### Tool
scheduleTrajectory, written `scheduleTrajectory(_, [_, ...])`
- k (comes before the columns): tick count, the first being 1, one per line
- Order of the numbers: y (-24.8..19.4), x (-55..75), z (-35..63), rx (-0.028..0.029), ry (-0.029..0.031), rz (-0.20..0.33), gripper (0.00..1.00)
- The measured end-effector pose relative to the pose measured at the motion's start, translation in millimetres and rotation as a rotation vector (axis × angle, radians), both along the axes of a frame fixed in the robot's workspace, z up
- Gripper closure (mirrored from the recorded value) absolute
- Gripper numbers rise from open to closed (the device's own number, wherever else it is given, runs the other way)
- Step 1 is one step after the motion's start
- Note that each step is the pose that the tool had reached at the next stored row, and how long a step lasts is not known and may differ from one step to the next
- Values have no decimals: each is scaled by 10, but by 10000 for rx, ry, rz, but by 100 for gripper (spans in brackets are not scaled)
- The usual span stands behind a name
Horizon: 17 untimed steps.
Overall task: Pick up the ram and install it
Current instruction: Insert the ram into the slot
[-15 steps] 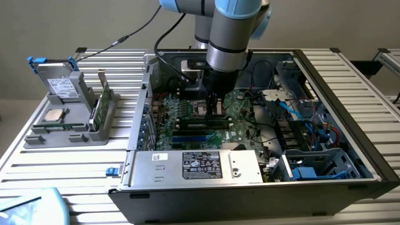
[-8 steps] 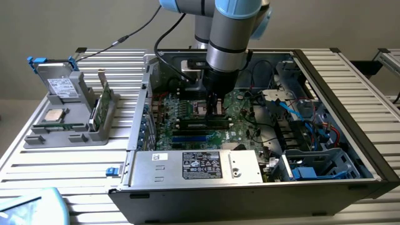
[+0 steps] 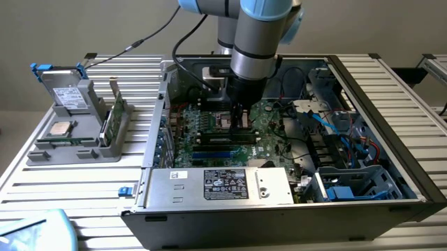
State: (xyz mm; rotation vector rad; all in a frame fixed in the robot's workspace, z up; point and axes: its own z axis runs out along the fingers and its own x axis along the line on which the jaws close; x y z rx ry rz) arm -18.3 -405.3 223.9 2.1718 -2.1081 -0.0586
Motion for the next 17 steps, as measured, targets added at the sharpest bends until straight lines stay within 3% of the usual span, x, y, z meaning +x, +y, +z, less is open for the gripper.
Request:
scheduleTrajectory(15, [7,-19,141,3,-9,1,78])
scheduleTrajectory(17, [7,-20,143,-1,-14,-1,87])
